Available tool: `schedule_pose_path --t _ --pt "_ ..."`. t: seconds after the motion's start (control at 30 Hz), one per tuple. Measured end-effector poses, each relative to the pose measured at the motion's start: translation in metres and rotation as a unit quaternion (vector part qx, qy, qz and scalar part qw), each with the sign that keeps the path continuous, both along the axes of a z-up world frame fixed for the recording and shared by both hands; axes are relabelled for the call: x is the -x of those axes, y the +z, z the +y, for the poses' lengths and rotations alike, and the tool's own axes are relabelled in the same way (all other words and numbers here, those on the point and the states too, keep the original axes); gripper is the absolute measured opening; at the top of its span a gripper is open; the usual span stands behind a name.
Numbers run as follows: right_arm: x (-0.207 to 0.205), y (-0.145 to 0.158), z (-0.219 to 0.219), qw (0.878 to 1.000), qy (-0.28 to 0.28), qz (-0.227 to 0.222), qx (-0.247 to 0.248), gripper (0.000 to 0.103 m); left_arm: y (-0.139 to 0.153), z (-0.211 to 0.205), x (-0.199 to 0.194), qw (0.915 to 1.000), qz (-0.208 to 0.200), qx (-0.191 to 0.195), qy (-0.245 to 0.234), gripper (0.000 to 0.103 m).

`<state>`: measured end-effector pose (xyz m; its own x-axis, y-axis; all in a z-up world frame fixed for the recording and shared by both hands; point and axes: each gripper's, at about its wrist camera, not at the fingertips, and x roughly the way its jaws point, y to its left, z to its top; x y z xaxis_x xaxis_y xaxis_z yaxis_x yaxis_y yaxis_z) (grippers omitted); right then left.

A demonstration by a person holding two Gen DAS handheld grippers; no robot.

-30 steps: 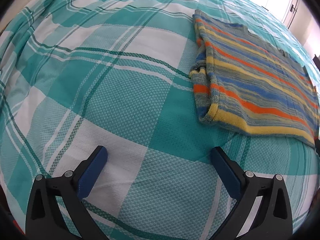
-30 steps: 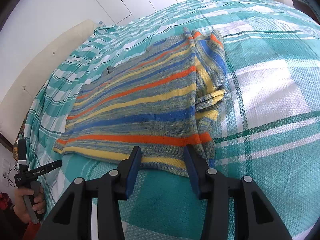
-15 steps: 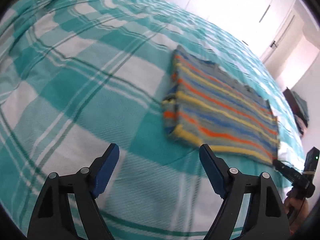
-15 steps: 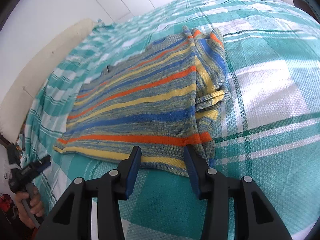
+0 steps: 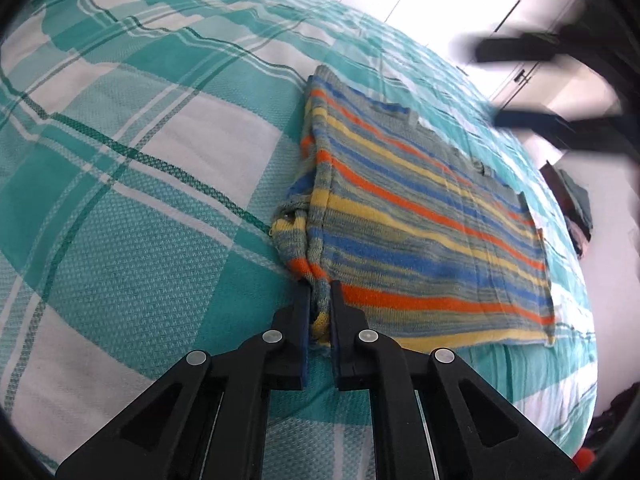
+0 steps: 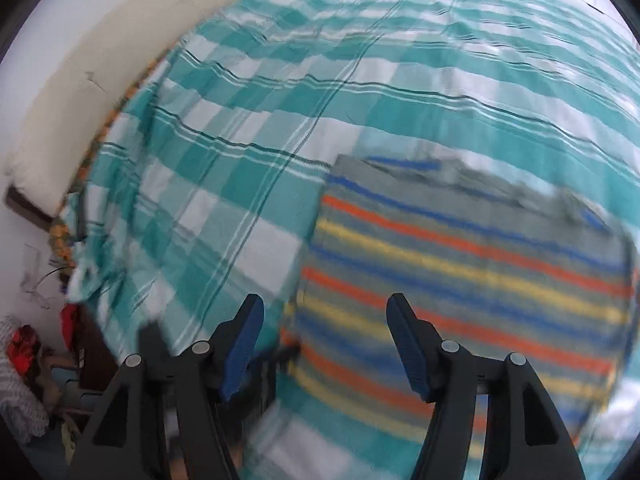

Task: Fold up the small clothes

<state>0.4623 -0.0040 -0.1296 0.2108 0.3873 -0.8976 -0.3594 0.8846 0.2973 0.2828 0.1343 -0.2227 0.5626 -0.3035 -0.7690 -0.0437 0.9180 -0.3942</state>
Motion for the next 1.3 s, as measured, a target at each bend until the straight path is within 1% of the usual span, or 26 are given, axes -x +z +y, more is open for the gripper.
schedule_pose_path --t 0.07,0.13,0.2,0.27,0.3,0.33,0.37,0.43,0.53,0.6,0.67,0.77,0.8,0.87,0.93,1.03,1.13,1.17,1.27,1.3 --pt "-0.036 -0.025 0.040 0.998 0.017 0.002 0.056 0.060 -0.002 0.000 0.001 1.0000 -0.007 0.005 -0.001 0.006" --pt "-0.062 -0.051 0.066 0.994 0.020 0.007 0.103 0.056 -0.002 0.001 -0.001 0.9999 -0.007 0.011 0.000 0.006" --pt "-0.079 -0.073 0.085 0.990 0.013 0.006 0.143 0.054 -0.004 0.003 -0.002 0.9998 -0.008 0.019 0.000 0.006" --pt "-0.086 -0.088 0.094 0.985 0.009 0.000 0.174 0.053 -0.005 0.004 -0.003 0.9997 -0.007 0.024 0.002 0.006" --pt "-0.087 -0.094 0.095 0.983 0.005 -0.002 0.186 0.038 -0.006 0.004 -0.003 0.9997 -0.008 0.025 0.002 0.006" --pt "-0.088 -0.095 0.093 0.980 -0.006 -0.012 0.200 0.015 -0.006 0.003 -0.004 0.9997 -0.008 0.025 0.002 0.006" --pt "-0.089 -0.093 0.088 0.980 -0.013 -0.018 0.200 0.010 -0.005 0.004 -0.004 0.9996 -0.009 0.026 0.002 0.005" --pt "-0.089 -0.082 0.073 0.986 -0.028 -0.014 0.164 0.010 -0.002 0.002 -0.004 0.9997 -0.012 0.021 0.003 0.005" --pt "-0.083 -0.051 0.039 0.992 -0.045 -0.028 0.113 0.010 0.019 -0.004 0.002 0.9995 -0.030 0.000 -0.001 0.004" --pt "-0.077 -0.030 0.012 0.996 -0.049 -0.032 0.073 0.010 0.038 -0.009 0.007 0.9988 -0.048 -0.002 -0.010 0.004" --pt "-0.072 -0.009 -0.017 0.997 -0.052 -0.041 0.050 0.010 0.059 -0.019 0.014 0.9973 -0.068 0.003 -0.026 0.004" --pt "-0.065 0.012 -0.071 0.997 -0.064 -0.048 0.022 0.010 0.089 -0.052 0.021 0.9931 -0.092 0.017 -0.070 0.004" --pt "-0.063 0.018 -0.094 0.997 -0.067 -0.047 0.011 0.010 0.097 -0.070 0.023 0.9907 -0.099 0.021 -0.091 0.004" --pt "-0.058 0.025 -0.132 0.996 -0.074 -0.046 0.006 0.010 0.108 -0.105 0.022 0.9853 -0.106 0.027 -0.131 0.004" --pt "-0.055 0.026 -0.173 0.996 -0.080 -0.047 -0.006 0.009 0.109 -0.143 0.018 0.9808 -0.104 0.030 -0.162 0.004" --pt "-0.049 0.015 -0.238 0.994 -0.094 -0.047 -0.015 0.010 0.104 -0.194 0.008 0.9749 -0.099 0.026 -0.198 0.004" --pt "-0.045 -0.010 -0.297 0.993 -0.109 -0.037 -0.028 0.010 0.088 -0.248 0.001 0.9695 -0.079 0.020 -0.231 0.004" --pt "-0.045 -0.023 -0.315 0.993 -0.114 -0.033 -0.025 0.010 0.081 -0.262 -0.002 0.9684 -0.071 0.015 -0.238 0.004" --pt "-0.043 -0.055 -0.350 0.991 -0.131 -0.025 -0.017 0.010 0.054 -0.301 -0.009 0.9676 -0.038 0.002 -0.249 0.004" --pt "-0.042 -0.061 -0.359 0.990 -0.139 -0.027 -0.021 0.010 0.046 -0.312 -0.009 0.9674 -0.033 0.000 -0.251 0.004"
